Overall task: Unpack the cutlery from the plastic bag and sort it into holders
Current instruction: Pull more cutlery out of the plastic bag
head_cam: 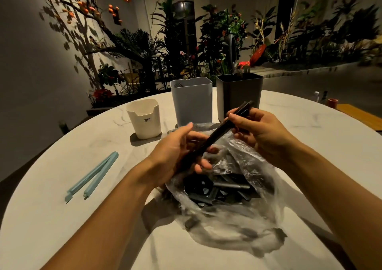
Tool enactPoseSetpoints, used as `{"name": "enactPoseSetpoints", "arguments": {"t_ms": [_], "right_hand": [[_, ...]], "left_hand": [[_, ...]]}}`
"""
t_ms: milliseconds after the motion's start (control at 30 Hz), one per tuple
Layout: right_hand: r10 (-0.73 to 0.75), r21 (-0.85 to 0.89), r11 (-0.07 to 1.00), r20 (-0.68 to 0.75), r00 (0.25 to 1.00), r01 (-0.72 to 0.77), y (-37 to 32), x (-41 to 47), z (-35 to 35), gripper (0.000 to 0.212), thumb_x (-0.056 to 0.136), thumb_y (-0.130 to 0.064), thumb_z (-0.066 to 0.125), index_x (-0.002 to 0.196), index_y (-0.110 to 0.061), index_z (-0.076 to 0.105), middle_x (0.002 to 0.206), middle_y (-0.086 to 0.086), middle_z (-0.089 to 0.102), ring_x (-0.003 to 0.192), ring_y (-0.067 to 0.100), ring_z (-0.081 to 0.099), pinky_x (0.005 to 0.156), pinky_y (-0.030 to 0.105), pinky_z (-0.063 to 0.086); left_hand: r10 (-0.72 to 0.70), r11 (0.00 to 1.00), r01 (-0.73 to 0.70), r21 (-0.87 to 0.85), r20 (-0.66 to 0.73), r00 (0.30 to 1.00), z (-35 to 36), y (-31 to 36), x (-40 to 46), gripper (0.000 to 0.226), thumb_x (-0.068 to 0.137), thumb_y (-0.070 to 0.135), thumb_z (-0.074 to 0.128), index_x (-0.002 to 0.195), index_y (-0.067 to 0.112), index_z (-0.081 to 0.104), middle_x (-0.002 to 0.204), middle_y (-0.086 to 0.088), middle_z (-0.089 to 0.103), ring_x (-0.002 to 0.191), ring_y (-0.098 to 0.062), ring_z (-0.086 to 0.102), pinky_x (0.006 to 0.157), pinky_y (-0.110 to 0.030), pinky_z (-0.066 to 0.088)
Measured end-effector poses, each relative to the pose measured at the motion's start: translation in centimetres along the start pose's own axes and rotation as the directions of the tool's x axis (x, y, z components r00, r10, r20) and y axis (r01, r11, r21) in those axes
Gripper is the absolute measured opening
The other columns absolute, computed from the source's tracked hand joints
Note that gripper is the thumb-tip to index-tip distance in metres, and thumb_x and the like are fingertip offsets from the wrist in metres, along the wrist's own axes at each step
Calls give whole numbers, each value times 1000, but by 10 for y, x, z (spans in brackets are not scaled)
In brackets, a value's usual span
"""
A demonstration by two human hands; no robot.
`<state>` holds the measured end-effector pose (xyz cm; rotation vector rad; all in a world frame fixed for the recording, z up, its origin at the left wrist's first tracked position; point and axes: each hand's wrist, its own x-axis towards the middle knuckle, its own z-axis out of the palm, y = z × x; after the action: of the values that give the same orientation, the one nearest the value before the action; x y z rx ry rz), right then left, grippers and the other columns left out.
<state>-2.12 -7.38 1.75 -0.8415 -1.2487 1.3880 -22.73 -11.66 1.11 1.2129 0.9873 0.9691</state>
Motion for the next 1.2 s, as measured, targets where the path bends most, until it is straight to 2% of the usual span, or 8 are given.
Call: {"name": "enactPoseSetpoints", "arguments": {"t_ms": [200,400,500,567,700,867,1000,1200], "right_hand": [[58,188,981,-39,998,-49,0,1,-9,14,75,-9,69,87,-4,68,89,10,70,75,16,71,63,22,58],[87,88,992,15,996,-88,3,1,-17,10,74,-1,66,79,-4,74,89,13,74,83,26,73,67,27,61],[90,42,995,35,995,-91,3,-1,-20,14,71,1,65,84,-1,72,89,14,74,81,26,74,65,27,61],[75,-48,996,65,995,-72,5,-2,-20,20,68,0,66,88,-1,70,91,15,74,83,26,74,66,27,61],[12,-223,975,109,994,13,8,-4,-15,26,66,-5,71,91,-5,72,96,14,74,90,27,73,71,29,61],[-26,-411,907,154,988,88,11,-5,-7,22,70,-18,74,88,-7,73,86,6,75,86,22,73,76,34,60],[-33,-494,863,157,987,108,19,-3,0,18,81,-11,74,96,-19,70,91,-4,74,87,15,72,75,33,60],[-132,-606,754,240,962,254,28,-4,12,17,90,-22,68,102,-34,70,92,-19,71,92,2,67,81,25,56]], "left_hand": [[155,941,-243,-237,-335,929,-5,-5,7,32,99,30,56,102,-1,66,84,-13,74,69,-20,71,57,-21,56],[162,895,-305,-325,-401,902,0,-9,14,35,73,21,76,103,7,65,82,-4,75,68,-12,71,58,-17,54],[134,861,-318,-397,-427,894,3,-10,19,50,74,16,78,119,1,61,88,-7,73,70,-12,70,58,-17,53],[105,849,-311,-426,-441,891,4,-11,24,42,82,11,76,119,-1,61,86,-6,69,67,-10,67,58,-16,52],[92,900,-265,-346,-442,892,7,-13,25,16,96,13,64,102,1,71,87,-6,74,74,-9,67,66,-18,55],[129,918,-246,-311,-352,927,7,-12,22,22,103,15,50,105,8,70,103,-10,76,96,-17,73,69,-22,56],[147,928,-265,-262,-397,906,8,-12,22,20,101,13,53,105,6,71,99,-10,76,92,-15,73,68,-20,55],[173,933,-311,-182,-531,829,8,-17,26,15,98,10,60,88,8,72,84,-7,75,76,-13,71,62,-20,53]]}}
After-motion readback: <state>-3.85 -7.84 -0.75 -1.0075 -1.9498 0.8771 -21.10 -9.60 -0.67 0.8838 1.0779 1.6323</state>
